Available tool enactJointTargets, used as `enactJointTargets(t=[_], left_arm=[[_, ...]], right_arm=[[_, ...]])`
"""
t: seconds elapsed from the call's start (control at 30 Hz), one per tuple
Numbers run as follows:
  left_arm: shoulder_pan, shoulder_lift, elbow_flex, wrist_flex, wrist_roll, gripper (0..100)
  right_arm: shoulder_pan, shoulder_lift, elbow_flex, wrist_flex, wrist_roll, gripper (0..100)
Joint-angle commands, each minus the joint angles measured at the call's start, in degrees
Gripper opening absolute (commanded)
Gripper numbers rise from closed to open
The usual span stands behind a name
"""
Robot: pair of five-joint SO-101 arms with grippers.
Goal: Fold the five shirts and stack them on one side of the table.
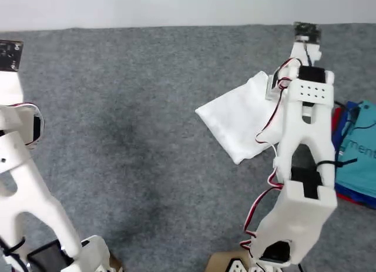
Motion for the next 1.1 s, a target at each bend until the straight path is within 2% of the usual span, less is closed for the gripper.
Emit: enactJointTargets(t=[0.0, 0.1, 0.2, 0.37, 0.43, 0.93, 1.0, 1.07], left_arm=[[-0.18, -1.76, -0.31, 1.05, -0.35, 1], [-0.09, -1.58, -0.31, 1.05, -0.35, 1], [-0.09, -1.23, -0.22, 0.88, -0.35, 1], [-0.09, -1.14, -0.22, 0.7, -0.35, 1], [-0.09, -1.14, -0.22, 0.62, -0.35, 1], [-0.09, -1.14, -0.22, 0.88, -0.44, 1], [-0.18, -1.14, -0.22, 0.88, -0.44, 1], [-0.26, -1.14, -0.22, 0.88, -1.76, 1]], right_arm=[[-1.89, -5.58, -1.41, 9.36, -8.97, 28.8], [-5.23, -5.85, -1.41, 16.22, -17.76, 28.8], [-9.63, -5.85, -1.41, 18.42, -25.67, 31.0], [-13.41, -4.26, -1.23, 12.62, -36.4, 47.4], [-13.32, -1.8, -1.23, 9.36, -39.12, 48.2], [-11.74, 18.15, -1.41, -8.57, -40.88, 47.8], [-10.86, 20.0, -1.41, -9.98, -40.62, 43.6], [-10.15, 21.49, -1.41, -10.15, -40.53, 35.3]])
